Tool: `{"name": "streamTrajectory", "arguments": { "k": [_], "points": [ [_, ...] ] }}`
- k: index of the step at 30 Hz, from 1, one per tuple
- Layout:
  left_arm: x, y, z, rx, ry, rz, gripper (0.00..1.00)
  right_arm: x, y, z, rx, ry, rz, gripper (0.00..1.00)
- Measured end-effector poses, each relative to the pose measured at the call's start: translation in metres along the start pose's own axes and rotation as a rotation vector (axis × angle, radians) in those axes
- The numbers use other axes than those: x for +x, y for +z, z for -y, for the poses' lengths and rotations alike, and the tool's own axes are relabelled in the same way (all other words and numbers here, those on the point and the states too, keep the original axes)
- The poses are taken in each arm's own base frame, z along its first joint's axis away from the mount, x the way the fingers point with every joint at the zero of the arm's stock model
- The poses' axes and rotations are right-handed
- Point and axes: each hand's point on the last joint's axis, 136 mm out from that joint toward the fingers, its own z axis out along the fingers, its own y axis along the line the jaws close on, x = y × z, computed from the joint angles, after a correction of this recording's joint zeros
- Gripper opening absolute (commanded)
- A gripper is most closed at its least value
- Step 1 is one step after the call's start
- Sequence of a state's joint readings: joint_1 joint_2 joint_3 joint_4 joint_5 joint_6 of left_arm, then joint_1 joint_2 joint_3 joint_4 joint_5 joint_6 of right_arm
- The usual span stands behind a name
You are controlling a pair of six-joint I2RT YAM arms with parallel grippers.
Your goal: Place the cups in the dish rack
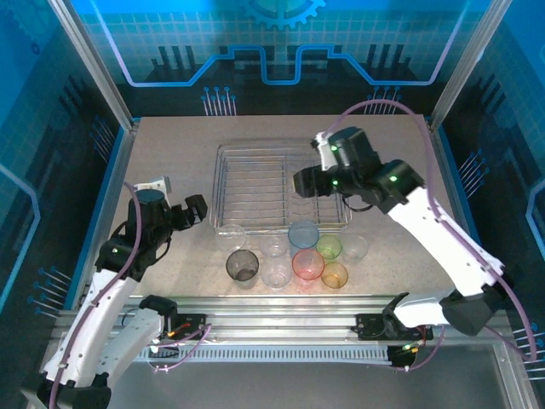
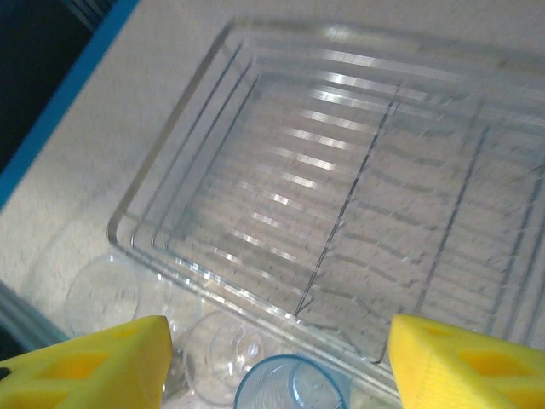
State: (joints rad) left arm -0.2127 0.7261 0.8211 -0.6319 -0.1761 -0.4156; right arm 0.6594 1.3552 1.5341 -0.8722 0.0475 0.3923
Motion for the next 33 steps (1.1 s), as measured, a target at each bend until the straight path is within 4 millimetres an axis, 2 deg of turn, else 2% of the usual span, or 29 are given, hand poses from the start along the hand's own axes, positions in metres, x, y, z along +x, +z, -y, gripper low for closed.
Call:
{"name": "streamTrajectory", "arguments": {
  "k": [3, 8, 16, 23, 27, 33],
  "points": [
    [0.002, -0.005, 0.002, -0.007, 0.003, -0.047, 0.99, 0.017, 0.027, -0.006, 0.006, -0.015, -0.095, 0.67],
    [0.020, -0.008, -0.003, -0.029, 0.009, -0.142, 0.99, 0.033, 0.052, -0.020, -0.005, -0.035, -0.182, 0.64],
    [0.042, -0.011, -0.014, -0.065, 0.011, -0.220, 0.99, 0.040, 0.089, -0.089, -0.113, -0.129, -0.267, 0.61],
    [0.043, -0.015, -0.017, -0.063, 0.002, -0.204, 0.99, 0.064, 0.125, -0.134, -0.138, -0.226, -0.382, 0.60],
    [0.042, -0.017, -0.017, -0.064, -0.009, -0.190, 0.99, 0.078, 0.141, -0.145, -0.120, -0.279, -0.441, 0.60],
    [0.046, -0.016, -0.023, -0.083, -0.015, -0.186, 0.99, 0.093, 0.149, -0.141, -0.069, -0.330, -0.506, 0.58]
  ]
}}
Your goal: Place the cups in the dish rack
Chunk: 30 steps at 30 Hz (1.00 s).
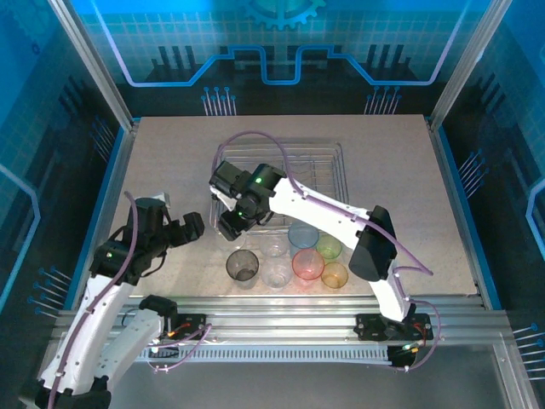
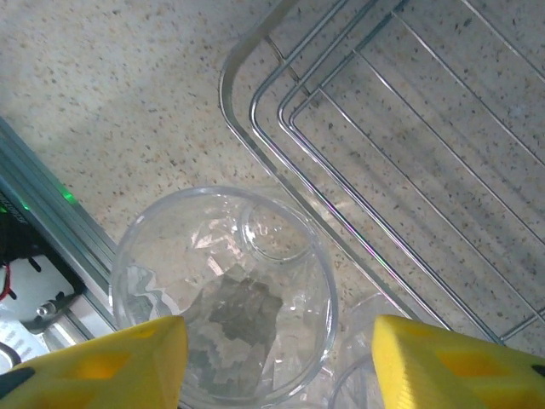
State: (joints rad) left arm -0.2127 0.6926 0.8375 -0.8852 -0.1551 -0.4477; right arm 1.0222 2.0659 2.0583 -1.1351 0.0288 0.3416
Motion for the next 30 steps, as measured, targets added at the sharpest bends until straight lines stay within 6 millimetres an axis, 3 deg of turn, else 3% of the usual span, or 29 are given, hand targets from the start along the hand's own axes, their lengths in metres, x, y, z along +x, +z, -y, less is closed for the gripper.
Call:
{"name": "streamTrajectory", "arguments": {
  "k": [15, 25, 30],
  "points": [
    [0.001, -0.002, -0.006, 0.007, -0.066, 0.057, 0.99, 0.014, 0.029, 0.009, 0.047, -0.022, -0.104, 0.31],
    [0.002, -0.003, -0.013, -0.014, -0.111, 0.082, 0.99, 0.006, 0.026, 0.012, 0.076, -0.041, -0.096, 0.00],
    [0.000, -0.007, -0.014, -0.012, -0.120, 0.106, 0.99, 0.005, 0.024, 0.015, 0.091, -0.043, -0.093, 0.00]
  ]
}}
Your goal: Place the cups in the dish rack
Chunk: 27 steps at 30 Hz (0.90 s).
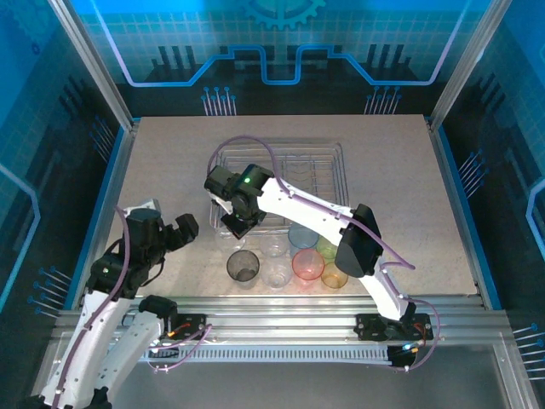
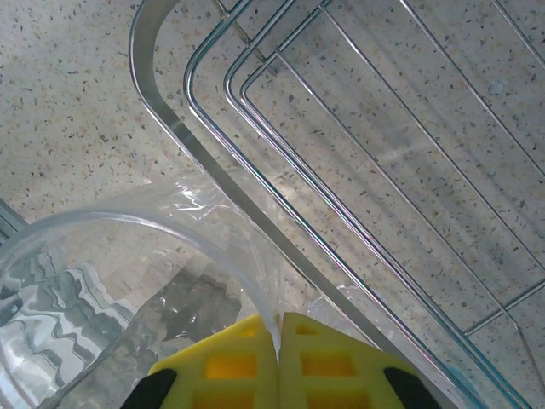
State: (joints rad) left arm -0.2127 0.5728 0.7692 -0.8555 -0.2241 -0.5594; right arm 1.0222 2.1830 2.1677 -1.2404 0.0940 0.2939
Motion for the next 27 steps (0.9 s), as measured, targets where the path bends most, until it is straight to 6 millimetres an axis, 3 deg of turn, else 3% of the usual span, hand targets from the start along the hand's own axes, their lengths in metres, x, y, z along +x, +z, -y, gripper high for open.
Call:
{"name": "streamTrajectory", "arguments": {
  "k": [6, 9, 16, 21, 27],
  "points": [
    [-0.004, -0.004, -0.004, -0.010, -0.022, 0.030, 0.99, -0.006, -0.004, -0.006, -0.033, -0.021, 0.038, 0.00],
    [-0.006, -0.008, -0.004, -0.008, -0.024, 0.046, 1.00, -0.010, -0.016, -0.011, -0.074, -0.033, 0.085, 0.00],
    [-0.037, -0.047, 0.009, 0.075, -0.047, 0.178, 0.99, -0.024, -0.077, -0.014, -0.225, -0.019, 0.260, 0.00],
    [-0.063, -0.083, 0.026, 0.202, -0.049, 0.316, 0.99, -0.019, -0.123, 0.022, -0.365, 0.062, 0.395, 0.00],
    [-0.083, -0.116, 0.089, 0.505, 0.055, 0.352, 0.99, 0.000, -0.164, 0.103, -0.487, 0.272, 0.592, 0.00]
  ]
}}
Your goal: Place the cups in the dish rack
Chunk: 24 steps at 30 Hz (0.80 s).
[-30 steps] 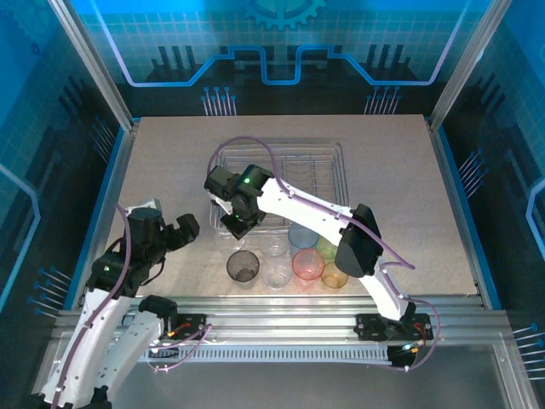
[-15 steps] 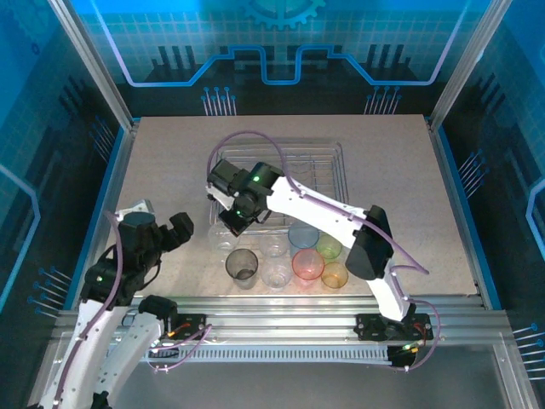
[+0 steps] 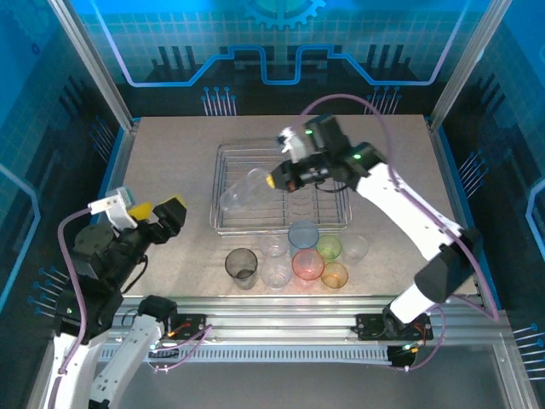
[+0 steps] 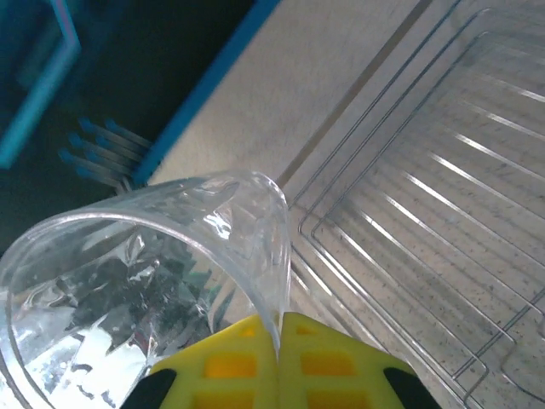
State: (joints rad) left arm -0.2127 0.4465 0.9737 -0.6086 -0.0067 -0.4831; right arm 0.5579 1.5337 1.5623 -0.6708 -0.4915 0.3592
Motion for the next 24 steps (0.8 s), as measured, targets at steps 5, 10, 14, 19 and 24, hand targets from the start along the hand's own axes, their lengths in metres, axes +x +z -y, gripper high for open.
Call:
{"name": "streamTrajectory", "arguments": {
  "k": [5, 10, 14, 19, 24],
  "points": [
    [0.000, 0.034, 0.045, 0.205, 0.020, -0.123, 0.99, -0.015, -0.052, 0.027, -0.087, 0.117, 0.197, 0.00],
    [0.018, 0.075, 0.068, 0.350, -0.017, -0.280, 0.99, -0.024, -0.094, 0.022, -0.236, 0.159, 0.357, 0.00],
    [0.025, 0.093, 0.087, 0.472, -0.072, -0.357, 0.99, -0.035, -0.112, 0.009, -0.355, 0.140, 0.426, 0.00],
    [0.021, 0.098, 0.111, 0.615, -0.112, -0.392, 0.99, -0.042, -0.124, -0.011, -0.452, 0.118, 0.443, 0.00],
    [0.017, 0.095, 0.130, 0.725, -0.109, -0.414, 1.00, -0.043, -0.129, -0.020, -0.492, 0.107, 0.435, 0.00]
  ]
}}
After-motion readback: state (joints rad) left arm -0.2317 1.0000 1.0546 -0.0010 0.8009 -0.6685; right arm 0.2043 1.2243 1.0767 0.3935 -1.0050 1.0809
